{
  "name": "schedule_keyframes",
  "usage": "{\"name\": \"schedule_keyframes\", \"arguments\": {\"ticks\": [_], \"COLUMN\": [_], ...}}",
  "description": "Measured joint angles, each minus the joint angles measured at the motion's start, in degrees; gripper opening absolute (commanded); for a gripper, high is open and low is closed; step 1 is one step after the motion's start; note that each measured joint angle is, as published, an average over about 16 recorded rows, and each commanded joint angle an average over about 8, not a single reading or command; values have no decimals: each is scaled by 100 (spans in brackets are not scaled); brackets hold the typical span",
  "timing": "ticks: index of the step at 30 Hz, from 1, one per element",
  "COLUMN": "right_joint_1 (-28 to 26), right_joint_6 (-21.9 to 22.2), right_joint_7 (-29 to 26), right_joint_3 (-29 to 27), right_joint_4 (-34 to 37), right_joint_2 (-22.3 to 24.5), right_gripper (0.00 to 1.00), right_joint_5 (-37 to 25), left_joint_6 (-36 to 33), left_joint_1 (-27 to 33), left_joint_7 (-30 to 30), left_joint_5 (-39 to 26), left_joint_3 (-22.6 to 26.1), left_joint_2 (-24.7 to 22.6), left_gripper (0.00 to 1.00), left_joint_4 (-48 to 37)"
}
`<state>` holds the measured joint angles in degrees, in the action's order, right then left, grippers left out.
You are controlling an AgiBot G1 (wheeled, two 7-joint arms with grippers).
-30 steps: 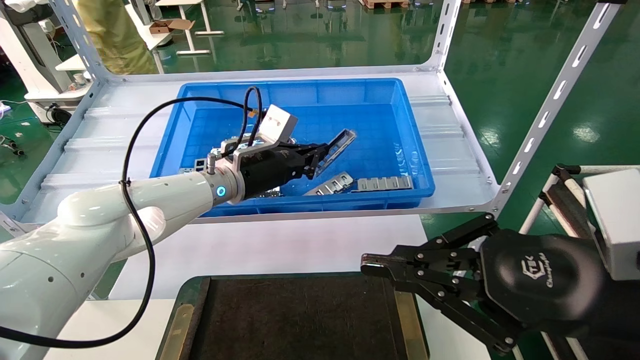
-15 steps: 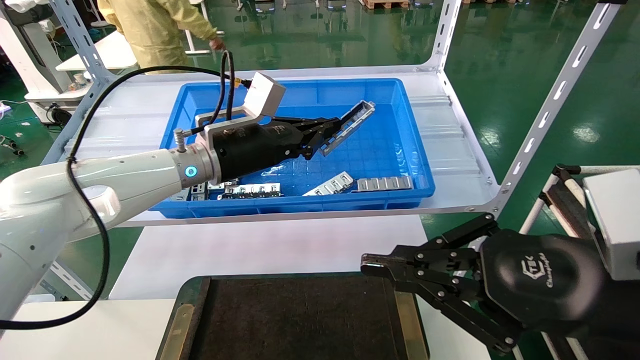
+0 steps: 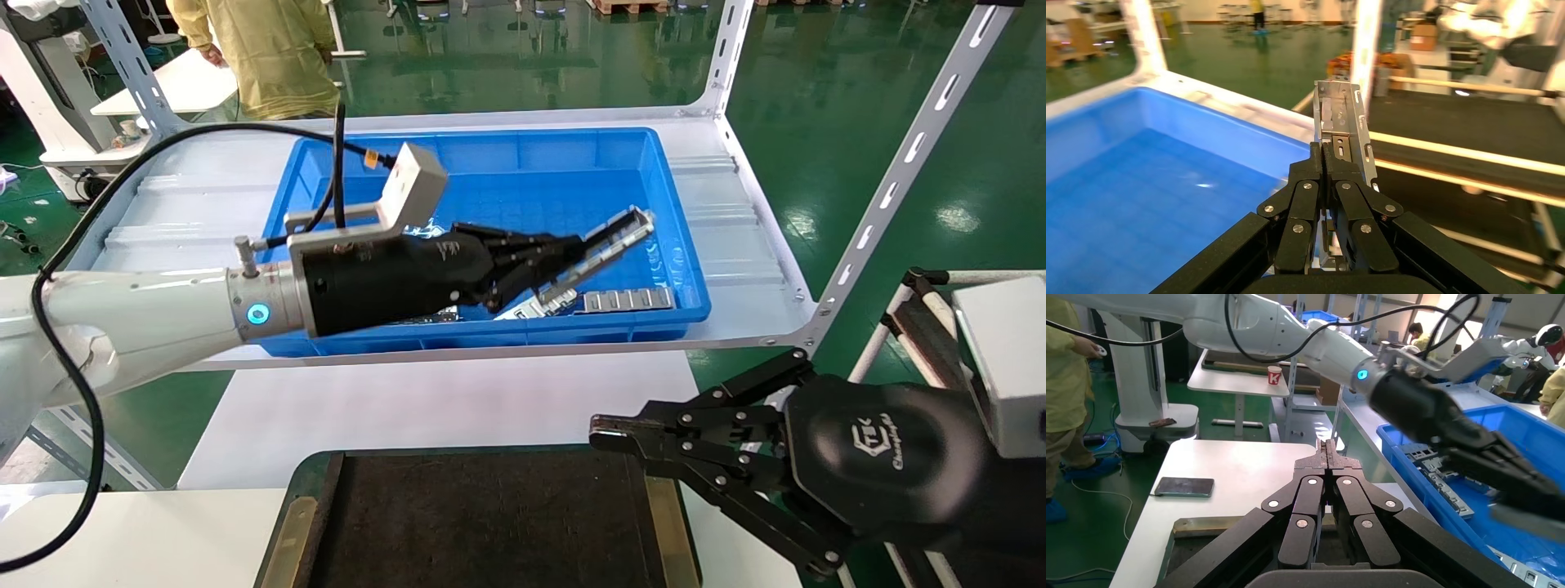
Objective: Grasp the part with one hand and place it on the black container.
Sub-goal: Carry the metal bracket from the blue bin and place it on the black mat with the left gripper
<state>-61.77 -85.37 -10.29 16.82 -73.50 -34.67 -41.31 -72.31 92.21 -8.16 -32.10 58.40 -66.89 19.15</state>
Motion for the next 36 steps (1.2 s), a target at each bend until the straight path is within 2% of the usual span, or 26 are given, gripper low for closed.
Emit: {"name": "schedule_keyframes", "arguments": {"ticks": [6, 12, 17, 25, 36], "right_joint_1": [0, -1, -1, -2, -3], "right_joint_6": [1, 2, 2, 4, 5], "right_joint_7": [1, 2, 3, 4, 6], "right_joint_3": [2, 4, 6, 8, 12], "right_joint_4": [0, 0, 0, 0, 0], "right_joint_2": [1, 2, 2, 3, 5], "right_gripper": [0, 0, 0, 0, 0], "right_joint_5": [1, 3, 4, 6, 8], "left_joint_6": [-189, 125, 797, 2241, 3918], "left_joint_1": [-440, -1112, -1781, -2849, -3929], "left_joint_7": [106, 300, 507, 871, 1154], "left_joint_5": [62, 154, 238, 354, 513], "left_joint_3": [22, 53, 88, 178, 265], "left_joint_2": [361, 784, 1138, 1642, 1934], "left_gripper": [0, 0, 0, 0, 0], "left_joint_4": [731, 1803, 2814, 4292, 5346]}}
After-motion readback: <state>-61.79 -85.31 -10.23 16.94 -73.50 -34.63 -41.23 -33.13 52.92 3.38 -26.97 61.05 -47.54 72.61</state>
